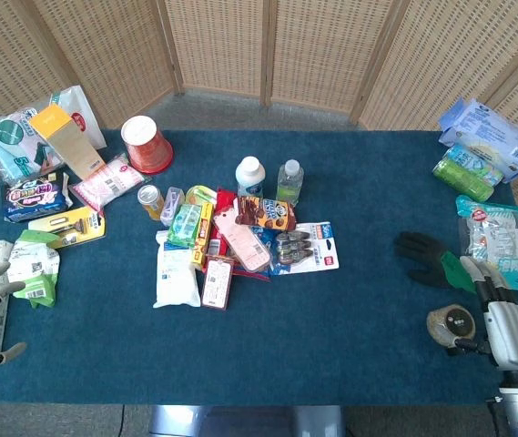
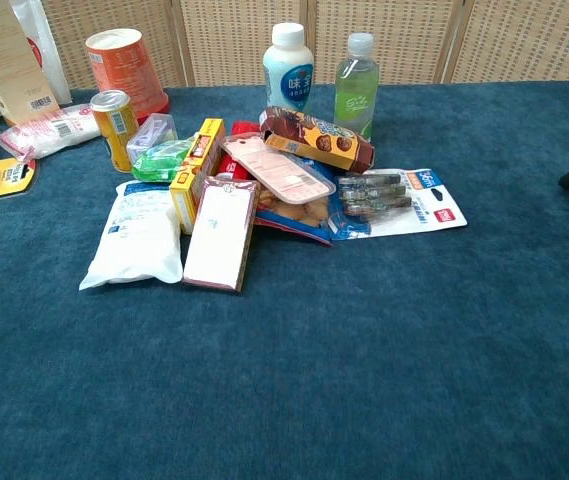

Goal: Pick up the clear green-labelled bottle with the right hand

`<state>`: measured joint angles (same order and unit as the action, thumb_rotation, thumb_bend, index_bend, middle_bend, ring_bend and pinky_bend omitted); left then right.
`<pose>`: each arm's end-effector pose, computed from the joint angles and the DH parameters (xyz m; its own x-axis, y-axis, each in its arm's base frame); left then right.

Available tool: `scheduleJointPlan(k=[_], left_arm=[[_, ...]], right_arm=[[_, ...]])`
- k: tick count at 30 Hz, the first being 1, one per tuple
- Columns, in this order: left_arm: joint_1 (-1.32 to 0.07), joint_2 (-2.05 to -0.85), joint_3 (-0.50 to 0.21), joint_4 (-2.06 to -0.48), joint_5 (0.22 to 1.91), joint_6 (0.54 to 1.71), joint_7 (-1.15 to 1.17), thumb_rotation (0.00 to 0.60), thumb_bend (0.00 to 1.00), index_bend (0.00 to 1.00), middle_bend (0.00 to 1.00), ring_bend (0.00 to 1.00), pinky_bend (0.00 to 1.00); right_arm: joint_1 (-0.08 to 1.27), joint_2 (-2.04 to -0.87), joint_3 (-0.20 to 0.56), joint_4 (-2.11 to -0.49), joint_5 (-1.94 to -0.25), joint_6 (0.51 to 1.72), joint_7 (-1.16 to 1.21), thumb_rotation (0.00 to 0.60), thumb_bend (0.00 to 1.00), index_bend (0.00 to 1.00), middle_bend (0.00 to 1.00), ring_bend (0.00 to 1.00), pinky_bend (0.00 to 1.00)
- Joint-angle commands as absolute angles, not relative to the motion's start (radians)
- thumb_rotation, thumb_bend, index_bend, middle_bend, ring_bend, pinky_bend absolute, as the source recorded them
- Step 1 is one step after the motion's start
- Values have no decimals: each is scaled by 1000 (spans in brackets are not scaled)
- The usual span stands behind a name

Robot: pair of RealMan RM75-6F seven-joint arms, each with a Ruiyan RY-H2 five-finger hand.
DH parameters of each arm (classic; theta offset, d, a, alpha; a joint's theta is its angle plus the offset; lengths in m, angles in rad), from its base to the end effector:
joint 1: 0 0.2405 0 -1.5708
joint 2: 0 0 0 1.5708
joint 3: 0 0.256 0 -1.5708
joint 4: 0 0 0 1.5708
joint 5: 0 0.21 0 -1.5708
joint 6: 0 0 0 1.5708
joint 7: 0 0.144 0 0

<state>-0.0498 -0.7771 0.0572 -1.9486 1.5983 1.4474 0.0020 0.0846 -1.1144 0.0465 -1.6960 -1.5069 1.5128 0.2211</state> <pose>-0.2667 0.1441 0.2076 0.4080 0.1555 0.8996 0.9128 -0.0522 -0.4050 -0.2924 -0.1788 0.1560 0.1063 0.0103 0.9943 -0.9940 -0.0249 0.1065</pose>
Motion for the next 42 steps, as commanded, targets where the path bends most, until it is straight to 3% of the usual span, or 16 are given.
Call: scheduleJointPlan(k=[1,9,18,26,31,42], left_arm=[[-51,-778,56,-1948,1595,1445,4,600,0,236,0,0,0],[-54,-783,55,-1954,1590,1436,20,600,0,235,0,0,0],[-59,-784,49,-1950,1574,1429,16,600,0,236,0,0,0],[-55,-778,53,-1948,1585,1436,3,600,0,236,0,0,0],[-57,-780,53,-1948,1583,1433,6,600,0,236,0,0,0],[-54,-790,44,-1945,1556,1438,43,600,0,236,0,0,0]], right_arm=[[86,-1116,49,-1694,-1502,1504,222,600,0,0,0,0,0],[142,-1114,84,-1689,-1456,1402,264,600,0,0,0,0,0],[272,-1093,186,-1758,-1354,1253,201,600,0,0,0,0,0],[413,-1136,272,-1775,-1151,1063,136,600,0,0,0,0,0],[520,-1208,331,-1689,-979,940,127,600,0,0,0,0,0],[700,-1388,405,-1440,-720,805,96,600,0,0,0,0,0]])
